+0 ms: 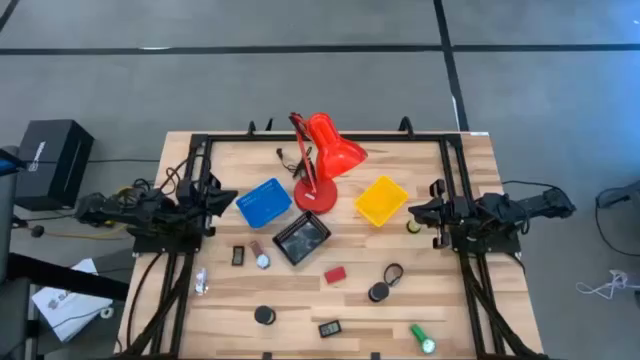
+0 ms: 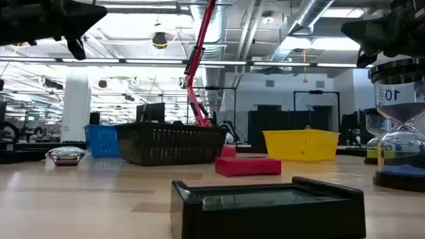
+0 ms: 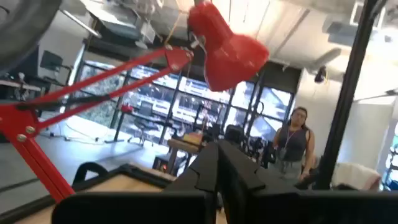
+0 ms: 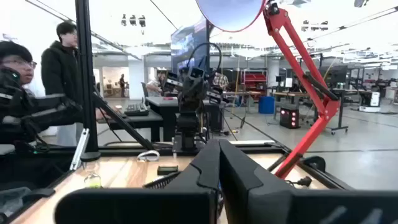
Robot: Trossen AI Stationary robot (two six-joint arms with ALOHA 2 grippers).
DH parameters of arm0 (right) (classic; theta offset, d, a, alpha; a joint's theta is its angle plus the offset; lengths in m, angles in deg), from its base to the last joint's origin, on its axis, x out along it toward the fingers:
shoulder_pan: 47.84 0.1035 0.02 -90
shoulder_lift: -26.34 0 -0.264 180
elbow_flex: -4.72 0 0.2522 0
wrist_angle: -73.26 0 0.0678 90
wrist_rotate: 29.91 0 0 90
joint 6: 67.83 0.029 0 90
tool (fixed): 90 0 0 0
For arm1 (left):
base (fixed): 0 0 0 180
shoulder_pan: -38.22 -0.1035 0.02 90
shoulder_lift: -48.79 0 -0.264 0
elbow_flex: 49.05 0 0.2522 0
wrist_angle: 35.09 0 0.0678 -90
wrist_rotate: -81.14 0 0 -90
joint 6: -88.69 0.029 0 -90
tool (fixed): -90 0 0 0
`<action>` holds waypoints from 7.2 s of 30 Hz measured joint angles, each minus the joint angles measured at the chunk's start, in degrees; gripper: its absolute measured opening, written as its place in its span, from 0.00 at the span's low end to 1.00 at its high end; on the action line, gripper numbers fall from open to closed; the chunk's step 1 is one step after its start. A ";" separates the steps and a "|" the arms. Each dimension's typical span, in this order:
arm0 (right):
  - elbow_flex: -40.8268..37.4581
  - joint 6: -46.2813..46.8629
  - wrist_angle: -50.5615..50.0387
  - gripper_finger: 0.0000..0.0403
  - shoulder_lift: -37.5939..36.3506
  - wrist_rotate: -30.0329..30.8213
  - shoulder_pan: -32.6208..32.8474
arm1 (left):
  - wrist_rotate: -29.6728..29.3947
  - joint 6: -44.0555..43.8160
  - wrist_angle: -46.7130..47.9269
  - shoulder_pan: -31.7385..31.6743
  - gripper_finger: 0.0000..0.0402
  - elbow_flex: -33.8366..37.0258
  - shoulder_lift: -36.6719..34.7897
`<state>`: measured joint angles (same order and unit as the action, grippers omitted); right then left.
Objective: Pick & Place Office items
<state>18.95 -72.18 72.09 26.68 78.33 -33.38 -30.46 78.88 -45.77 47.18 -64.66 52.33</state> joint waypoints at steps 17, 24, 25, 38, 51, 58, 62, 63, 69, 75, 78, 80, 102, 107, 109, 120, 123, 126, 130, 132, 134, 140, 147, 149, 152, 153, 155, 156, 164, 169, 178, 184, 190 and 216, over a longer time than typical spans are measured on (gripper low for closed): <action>0.00 1.79 -5.81 0.00 0.02 -0.19 -0.31 | -6.55 -4.06 31.16 0.00 0.00 -29.78 33.57; 0.00 1.79 -8.22 0.00 0.02 -0.17 -0.36 | -0.79 -19.38 57.99 -0.02 0.03 -40.96 43.26; 0.00 1.79 -8.73 0.00 0.01 -0.18 -0.36 | 1.19 -20.70 60.17 -0.02 0.04 -41.17 44.31; 0.00 -2.56 -9.55 0.00 0.02 -0.17 -0.36 | 23.07 -47.67 73.56 0.00 0.32 -41.16 57.54; 0.00 -2.71 -9.59 0.00 0.02 -0.17 -0.38 | 28.11 -58.13 73.73 2.01 0.46 -41.16 68.44; 0.00 -2.73 -9.59 0.00 0.02 -0.17 -0.38 | 28.08 -68.52 75.04 2.06 0.46 -39.79 73.18; 0.00 -2.88 -9.61 0.00 0.02 -0.17 -0.38 | 31.08 -72.32 74.99 2.89 0.46 -37.10 75.45; 0.00 -3.29 -9.61 0.00 0.02 -0.17 -0.38 | 31.07 -73.27 74.87 3.21 0.46 -36.72 75.78; 0.00 -6.96 -9.61 0.00 0.02 -0.15 -0.38 | 30.01 -74.22 74.22 3.58 0.46 -36.54 75.35; 0.00 -11.26 -9.61 0.00 0.02 -0.15 -0.38 | 29.60 -76.47 73.88 3.58 0.46 -36.54 72.82; 0.00 -13.38 -9.61 0.00 0.02 -0.13 -0.38 | 29.04 -76.63 73.88 3.58 0.46 -36.54 70.61; 0.00 -14.48 -9.60 0.00 0.02 -0.13 -0.38 | 28.63 -78.00 73.97 3.56 0.46 -36.54 68.58; 0.00 -15.61 -9.59 0.00 0.02 -0.13 -0.38 | 17.44 -99.76 74.40 15.13 0.46 -36.54 69.13; 0.00 -15.59 -9.59 0.00 0.02 -0.13 -0.38 | 17.23 -96.99 74.12 15.15 0.46 -36.54 72.01; 0.00 -15.61 -9.59 0.00 0.02 -0.13 -0.38 | 17.06 -96.66 73.96 15.15 0.46 -36.54 73.48; 0.00 -15.61 -9.48 0.00 0.02 -0.12 -0.38 | 17.11 -94.98 72.54 15.15 0.46 -36.35 78.25; 0.00 -15.61 -9.42 0.00 0.02 -0.11 -0.36 | 17.43 -94.96 71.81 15.26 0.46 -36.50 77.18; 0.00 -15.62 -9.38 0.00 0.00 -0.07 -0.36 | 16.84 -94.97 71.80 15.23 0.46 -36.47 76.14; 0.00 -15.61 -9.39 0.00 0.02 -0.04 -0.36 | 16.24 -93.91 71.66 15.21 0.46 -36.48 76.21; 0.00 -15.61 -9.37 0.00 0.00 -0.04 -0.38 | 16.05 -92.63 71.36 15.21 0.46 -36.29 76.34; 0.00 -15.62 -9.37 0.00 0.01 -0.04 -0.36 | 16.06 -92.40 70.26 15.21 0.44 -35.57 76.53; 0.00 -15.61 -9.37 0.00 0.01 -0.04 -0.38 | 18.29 -89.63 69.12 15.21 0.32 -33.92 76.51; 0.00 -15.61 -9.37 0.00 0.00 -0.06 -0.36 | 18.59 -84.73 68.51 15.19 0.15 -33.92 75.84; 0.00 -15.61 -9.37 0.00 0.00 -0.07 -0.36 | 18.46 -83.85 68.42 15.19 0.13 -33.97 74.81; 0.00 -15.61 -9.37 0.00 0.00 -0.08 -0.36 | 16.41 -83.84 68.47 15.19 0.14 -34.01 71.45; 0.00 -15.61 -9.37 0.00 0.00 -0.07 -0.38 | 15.65 -83.89 68.65 15.19 0.15 -34.01 70.14; 0.00 -15.63 -9.37 0.00 0.00 -0.09 -0.37 | 14.16 -84.05 68.81 14.68 0.16 -34.01 67.15; 0.00 -15.63 -9.37 0.00 0.01 -0.09 -0.37 | 13.30 -84.14 68.79 14.52 0.16 -34.01 65.55; 0.00 -15.78 -9.37 0.00 0.00 -0.13 -0.38 | -10.36 -77.51 68.40 13.99 0.15 -34.03 50.45; 0.00 -16.52 -9.37 0.00 0.00 -0.13 -0.36 | -25.02 -66.44 67.97 13.90 0.15 -34.05 44.65; 0.00 -17.18 -9.03 0.00 0.00 -0.13 -0.38 | -33.15 -46.12 65.58 6.85 0.16 -34.05 45.84; 0.00 -17.99 -8.47 0.00 0.01 -0.11 -0.36 | -16.37 -31.51 58.92 -4.24 0.14 -34.05 52.40; 0.00 -18.14 -6.51 0.00 0.00 -0.12 -0.37 | -6.91 -28.14 58.81 -15.39 0.15 -34.05 62.00; 0.00 -17.58 -6.62 0.00 0.00 -0.11 -0.40 | -2.35 -23.41 54.64 -21.05 0.24 -34.05 74.72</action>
<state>18.95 -89.76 65.47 26.68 78.22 -33.78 -32.81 55.47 8.88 26.13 -98.71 127.05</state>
